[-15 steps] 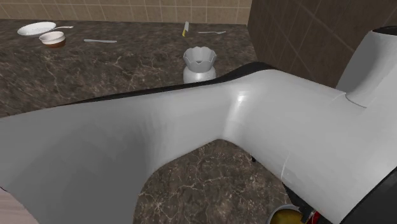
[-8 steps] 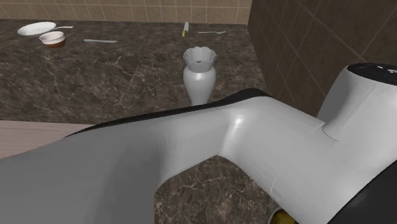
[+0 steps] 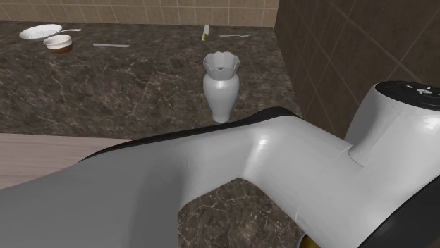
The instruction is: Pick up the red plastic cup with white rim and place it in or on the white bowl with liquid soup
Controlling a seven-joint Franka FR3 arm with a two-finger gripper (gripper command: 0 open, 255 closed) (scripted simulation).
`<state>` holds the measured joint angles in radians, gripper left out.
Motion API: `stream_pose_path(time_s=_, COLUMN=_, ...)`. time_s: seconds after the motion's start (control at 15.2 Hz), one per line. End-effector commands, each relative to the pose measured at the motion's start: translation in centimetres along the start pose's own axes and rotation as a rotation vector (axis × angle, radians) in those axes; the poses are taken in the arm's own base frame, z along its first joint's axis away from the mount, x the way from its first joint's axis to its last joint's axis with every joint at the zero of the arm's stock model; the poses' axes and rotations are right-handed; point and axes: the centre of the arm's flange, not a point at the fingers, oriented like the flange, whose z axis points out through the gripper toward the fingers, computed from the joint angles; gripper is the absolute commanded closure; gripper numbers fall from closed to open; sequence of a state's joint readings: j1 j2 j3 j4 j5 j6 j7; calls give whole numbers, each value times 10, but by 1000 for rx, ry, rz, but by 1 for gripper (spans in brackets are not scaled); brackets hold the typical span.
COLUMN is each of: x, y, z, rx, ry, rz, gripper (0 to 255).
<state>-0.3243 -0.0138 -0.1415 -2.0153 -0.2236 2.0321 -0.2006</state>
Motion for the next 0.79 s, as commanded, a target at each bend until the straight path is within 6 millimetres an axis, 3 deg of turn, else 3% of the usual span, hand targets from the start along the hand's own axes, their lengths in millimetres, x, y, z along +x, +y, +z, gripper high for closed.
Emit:
stream_pose_path(time_s=0.0, x=0, y=0, z=4, rx=2, ry=-9, rz=0, gripper=255)
stream_pose_path(time_s=0.07, x=0, y=-1, z=4, rx=2, ry=-9, rz=0, gripper=0)
stream_pose_path(time_s=0.4, x=0, y=0, z=4, rx=2, ry=-9, rz=0, gripper=0)
stream_pose_path(time_s=0.66, x=0, y=0, z=-46, rx=2, ry=-9, rz=0, gripper=0)
stream_pose_path(time_s=0.73, x=0, y=0, z=-46, rx=2, ry=-9, rz=0, gripper=0)
